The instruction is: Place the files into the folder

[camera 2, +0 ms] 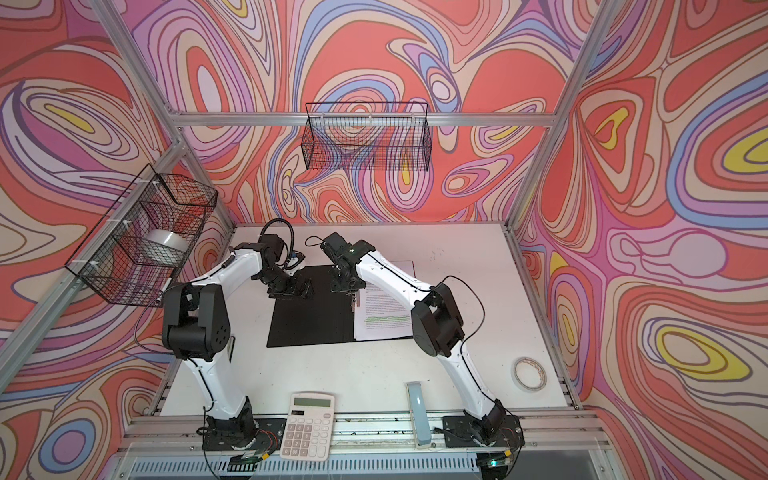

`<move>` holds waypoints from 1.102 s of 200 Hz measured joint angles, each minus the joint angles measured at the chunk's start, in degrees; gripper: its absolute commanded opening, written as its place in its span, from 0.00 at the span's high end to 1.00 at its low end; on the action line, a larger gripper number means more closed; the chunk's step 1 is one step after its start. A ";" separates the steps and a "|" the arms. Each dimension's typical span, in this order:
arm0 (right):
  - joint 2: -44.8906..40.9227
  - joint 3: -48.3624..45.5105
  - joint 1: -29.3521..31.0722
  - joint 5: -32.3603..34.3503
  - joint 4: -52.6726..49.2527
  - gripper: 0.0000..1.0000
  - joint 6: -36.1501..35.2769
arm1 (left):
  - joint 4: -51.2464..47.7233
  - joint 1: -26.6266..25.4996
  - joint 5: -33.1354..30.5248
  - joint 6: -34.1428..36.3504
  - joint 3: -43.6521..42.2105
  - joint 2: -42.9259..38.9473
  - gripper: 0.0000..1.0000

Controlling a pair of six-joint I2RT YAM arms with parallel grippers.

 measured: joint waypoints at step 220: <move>6.82 6.97 0.37 3.89 -8.15 0.86 -3.45 | -0.59 0.00 2.75 1.25 1.99 1.66 0.07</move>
